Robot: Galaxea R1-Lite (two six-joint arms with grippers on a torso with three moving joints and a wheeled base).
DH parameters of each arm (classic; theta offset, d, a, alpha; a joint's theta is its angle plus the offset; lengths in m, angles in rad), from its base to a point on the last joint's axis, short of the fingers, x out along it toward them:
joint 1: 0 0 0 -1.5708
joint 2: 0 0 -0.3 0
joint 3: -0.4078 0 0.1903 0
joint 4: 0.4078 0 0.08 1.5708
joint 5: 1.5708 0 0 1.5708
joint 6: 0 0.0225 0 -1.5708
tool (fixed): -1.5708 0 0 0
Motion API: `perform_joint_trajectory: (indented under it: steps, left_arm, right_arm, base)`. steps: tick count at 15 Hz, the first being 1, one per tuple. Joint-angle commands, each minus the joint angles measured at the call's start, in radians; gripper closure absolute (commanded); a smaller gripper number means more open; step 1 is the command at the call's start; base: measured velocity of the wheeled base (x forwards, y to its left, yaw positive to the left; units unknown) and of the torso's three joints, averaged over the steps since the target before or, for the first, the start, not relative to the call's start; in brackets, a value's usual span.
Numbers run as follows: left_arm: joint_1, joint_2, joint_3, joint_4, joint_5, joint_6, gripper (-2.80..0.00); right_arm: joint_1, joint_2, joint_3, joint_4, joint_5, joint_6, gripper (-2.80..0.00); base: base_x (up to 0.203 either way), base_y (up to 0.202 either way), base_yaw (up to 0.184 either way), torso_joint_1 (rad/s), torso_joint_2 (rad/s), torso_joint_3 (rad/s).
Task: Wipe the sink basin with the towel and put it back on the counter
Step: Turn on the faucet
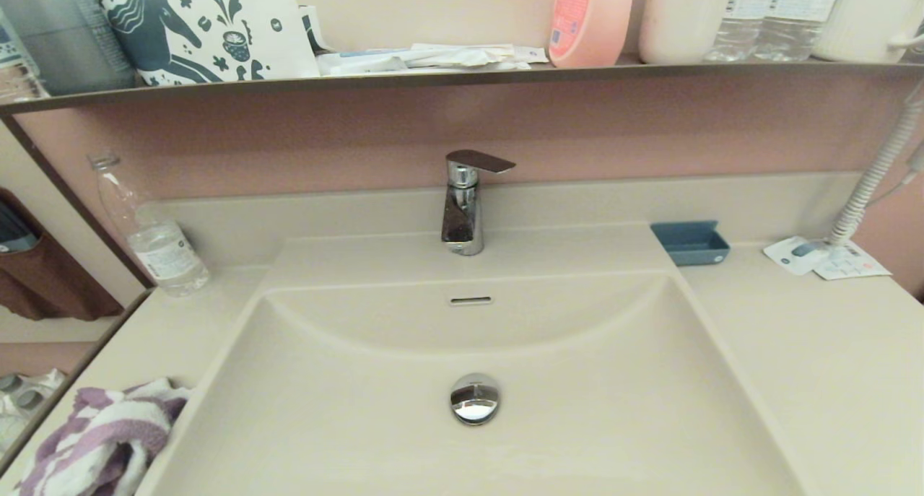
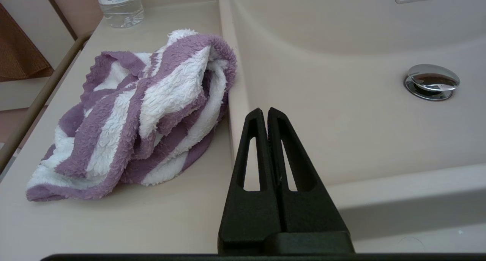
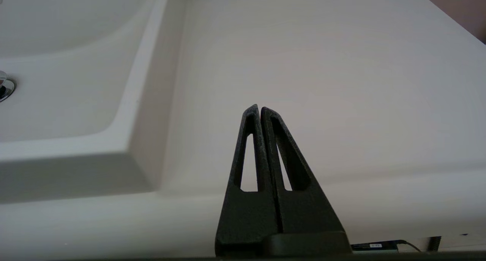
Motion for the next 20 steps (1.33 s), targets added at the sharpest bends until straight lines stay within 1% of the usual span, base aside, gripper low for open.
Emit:
perform_joint_trajectory:
  steps: [1,7,9,13,16,20]
  left_arm:
    - [0.000,0.000,0.000,0.000,0.000,0.001,0.00]
    - [0.000,0.000,0.000,0.000,0.000,0.000,0.00]
    - [0.000,0.000,0.000,0.000,0.000,0.001,0.00]
    - [0.000,0.000,0.000,0.000,0.000,0.001,0.00]
    - [0.000,0.000,0.000,0.000,0.000,0.000,0.00]
    - [0.000,0.000,0.000,0.000,0.000,0.001,0.00]
  right_arm:
    - [0.000,0.001,0.000,0.000,0.000,0.000,0.00]
    - [0.000,0.001,0.000,0.000,0.000,-0.001,0.00]
    - [0.000,0.001,0.000,-0.001,-0.002,0.016,0.00]
    - [0.000,0.001,-0.012,0.001,0.004,-0.020,0.00]
    - [0.000,0.043,-0.092,0.015,0.031,-0.018,0.00]
    - [0.004,0.265,-0.226,0.008,0.060,-0.009,0.00]
  base:
    - [0.000,0.000,0.000,0.000,0.00,0.000]
    - [0.000,0.000,0.000,0.000,0.00,0.000]
    - [0.000,0.000,0.000,0.000,0.00,0.000]
    - [0.000,0.000,0.000,0.000,0.00,0.000]
    - [0.000,0.000,0.000,0.000,0.00,0.000]
    - [0.000,0.000,0.000,0.000,0.00,0.000]
